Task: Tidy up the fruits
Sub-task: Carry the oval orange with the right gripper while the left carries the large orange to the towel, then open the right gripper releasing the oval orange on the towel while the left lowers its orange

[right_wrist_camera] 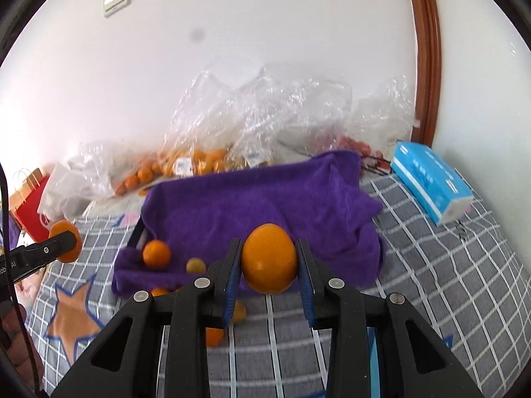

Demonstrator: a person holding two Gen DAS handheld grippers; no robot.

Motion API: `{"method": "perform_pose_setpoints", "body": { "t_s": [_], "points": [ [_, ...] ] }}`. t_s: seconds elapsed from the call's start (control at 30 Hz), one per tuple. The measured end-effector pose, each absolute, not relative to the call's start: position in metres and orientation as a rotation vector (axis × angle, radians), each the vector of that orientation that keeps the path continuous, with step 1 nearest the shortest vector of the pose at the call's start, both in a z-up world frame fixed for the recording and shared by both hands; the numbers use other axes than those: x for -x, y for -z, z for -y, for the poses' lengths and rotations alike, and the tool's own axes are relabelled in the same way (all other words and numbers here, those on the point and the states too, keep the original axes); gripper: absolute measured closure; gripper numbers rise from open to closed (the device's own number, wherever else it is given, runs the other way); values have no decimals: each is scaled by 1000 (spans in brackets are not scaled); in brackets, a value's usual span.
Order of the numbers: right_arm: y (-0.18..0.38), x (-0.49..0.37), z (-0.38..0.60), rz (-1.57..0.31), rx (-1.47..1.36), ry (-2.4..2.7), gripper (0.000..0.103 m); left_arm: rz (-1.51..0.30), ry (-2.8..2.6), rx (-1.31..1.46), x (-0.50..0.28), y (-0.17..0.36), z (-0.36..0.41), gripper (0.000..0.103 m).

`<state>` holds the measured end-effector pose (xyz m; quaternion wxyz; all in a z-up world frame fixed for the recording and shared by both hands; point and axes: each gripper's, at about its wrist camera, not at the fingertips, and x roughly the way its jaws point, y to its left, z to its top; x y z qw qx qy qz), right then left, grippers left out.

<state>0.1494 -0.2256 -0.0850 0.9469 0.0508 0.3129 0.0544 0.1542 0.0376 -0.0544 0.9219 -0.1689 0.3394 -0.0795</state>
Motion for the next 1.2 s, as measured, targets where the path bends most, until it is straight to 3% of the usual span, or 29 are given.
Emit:
{"method": "perform_pose_setpoints", "body": {
  "t_s": [0.33, 0.67, 1.2],
  "points": [
    [86, -185, 235, -608, -101, -90, 71, -698, 153, 339, -199, 53, -19, 65],
    [85, -223, 236, -582, -133, -106, 71, -704, 137, 342, -219, 88, -18, 65],
    [134, -252, 244, -664, -133, -103, 71, -673, 164, 405, -228, 116, -21, 65]
  ]
}}
